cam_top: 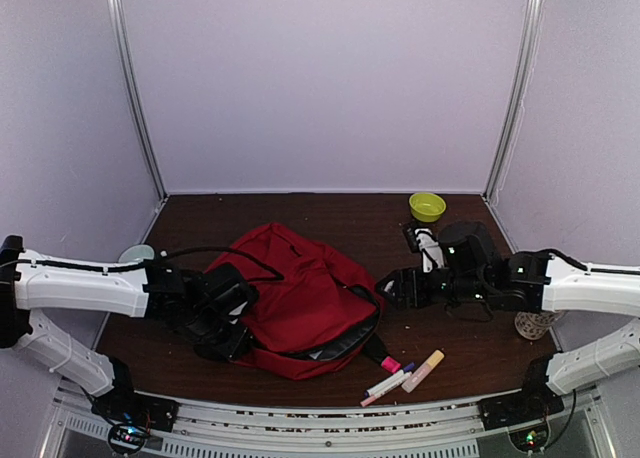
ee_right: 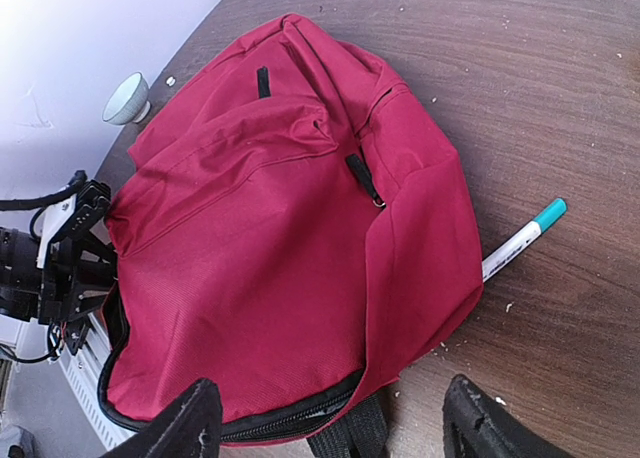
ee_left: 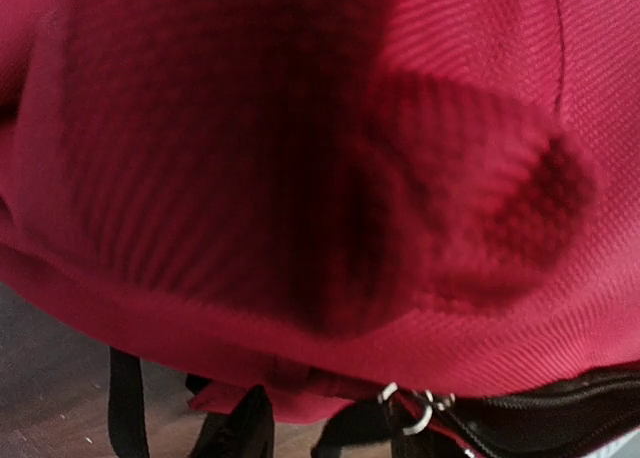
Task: Pack the student bag
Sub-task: Move the student bag to the center of the board, then pick up the largest pocket of the bag from the student bag, then hold the largest pocket of the student bag.
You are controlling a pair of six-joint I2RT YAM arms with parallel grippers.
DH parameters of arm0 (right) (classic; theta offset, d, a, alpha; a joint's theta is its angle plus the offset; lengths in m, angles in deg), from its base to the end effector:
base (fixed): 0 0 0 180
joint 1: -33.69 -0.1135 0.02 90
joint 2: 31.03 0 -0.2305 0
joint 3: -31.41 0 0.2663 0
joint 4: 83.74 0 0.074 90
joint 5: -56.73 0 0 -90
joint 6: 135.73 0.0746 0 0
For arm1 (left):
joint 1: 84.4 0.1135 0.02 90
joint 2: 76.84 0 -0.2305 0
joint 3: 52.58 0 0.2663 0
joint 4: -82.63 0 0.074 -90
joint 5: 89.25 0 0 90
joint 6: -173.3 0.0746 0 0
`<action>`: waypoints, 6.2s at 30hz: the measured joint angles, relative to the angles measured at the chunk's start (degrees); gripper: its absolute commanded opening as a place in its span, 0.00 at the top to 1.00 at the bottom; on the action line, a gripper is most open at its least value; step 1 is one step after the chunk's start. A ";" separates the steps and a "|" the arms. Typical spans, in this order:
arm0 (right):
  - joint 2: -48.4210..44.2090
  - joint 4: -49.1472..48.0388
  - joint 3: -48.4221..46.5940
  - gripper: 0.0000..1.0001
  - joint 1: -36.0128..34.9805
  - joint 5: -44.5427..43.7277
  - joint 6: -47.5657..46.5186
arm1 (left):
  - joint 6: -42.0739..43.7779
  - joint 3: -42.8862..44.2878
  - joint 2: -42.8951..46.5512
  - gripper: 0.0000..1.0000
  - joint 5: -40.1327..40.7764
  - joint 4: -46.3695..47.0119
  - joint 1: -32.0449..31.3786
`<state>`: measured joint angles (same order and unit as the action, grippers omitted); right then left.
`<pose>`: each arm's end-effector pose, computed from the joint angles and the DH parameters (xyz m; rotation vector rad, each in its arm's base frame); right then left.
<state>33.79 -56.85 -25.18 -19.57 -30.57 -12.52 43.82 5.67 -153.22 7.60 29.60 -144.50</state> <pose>0.1808 0.2481 0.1985 -0.4338 2.2899 0.8689 0.1406 -0.2267 0.1145 0.4786 2.7878 -0.2491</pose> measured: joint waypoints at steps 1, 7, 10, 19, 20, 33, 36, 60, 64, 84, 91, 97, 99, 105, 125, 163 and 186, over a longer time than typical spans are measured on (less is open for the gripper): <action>-0.07 0.00 0.04 0.24 0.00 0.00 0.11 | 0.15 -0.15 -0.17 0.71 0.04 0.33 0.13; -0.17 -0.44 0.72 0.24 0.00 0.11 0.42 | 1.68 -1.79 -0.31 1.00 -0.92 4.13 0.28; -0.17 -0.85 1.62 0.24 0.00 1.46 0.50 | 2.64 -1.81 -0.02 1.00 -1.81 5.20 0.26; -0.94 -3.30 2.36 0.24 -7.74 10.80 -3.63 | 3.91 -1.29 2.71 1.00 -4.42 5.57 0.13; -0.76 -3.43 2.36 0.25 -9.16 11.61 -4.33 | 4.02 -0.96 2.78 1.00 -4.68 5.49 0.11; 15.61 -10.93 -1.62 0.39 -23.02 17.20 -6.45 | 4.26 3.21 4.37 1.00 -6.14 4.79 0.04; 18.91 -11.72 -3.32 0.42 -23.02 16.33 -6.36 | 4.26 5.33 3.54 1.00 -5.40 3.63 0.20; 23.04 -10.56 -6.67 0.42 -18.78 6.21 -5.79 | 16.44 29.07 -16.55 1.00 -13.03 0.85 14.91; 19.69 -10.05 -5.16 0.42 -18.34 5.55 -5.75 | 15.21 26.36 -15.74 1.00 -16.35 1.49 13.99; 11.41 -5.86 -1.11 0.42 -16.83 1.25 -2.99 | 8.04 23.93 -15.41 0.45 -26.18 10.54 8.24; 14.25 -5.11 -6.67 0.40 -16.85 0.70 -2.99 | 9.97 24.04 -6.54 0.39 -19.26 5.35 8.44; 19.93 -3.17 -13.66 0.40 -15.45 -1.77 -0.46 | 9.94 17.75 1.36 0.39 -11.52 4.15 9.22; 22.18 -3.23 -16.00 0.41 -13.79 -1.42 1.68 | 9.70 15.04 3.43 0.39 -8.87 3.74 9.31; 28.89 -4.46 -20.39 0.38 -8.96 1.90 10.99 | 8.85 8.50 8.15 0.39 -3.80 4.22 9.40; 40.98 -3.13 -29.86 0.51 -6.47 6.75 24.00 | 8.46 4.42 8.83 0.42 -1.27 9.20 9.42; 43.15 -2.82 -31.06 1.00 -5.14 7.80 20.17 | 10.19 -0.37 9.38 0.29 -0.94 14.29 9.42; 36.63 -4.17 -26.08 1.00 -5.75 8.33 17.51 | 23.32 -6.86 6.67 0.24 0.33 27.69 9.42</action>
<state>70.42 -61.03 -51.26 -25.31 -22.24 4.98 67.14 -1.19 -146.55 7.93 57.29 -135.08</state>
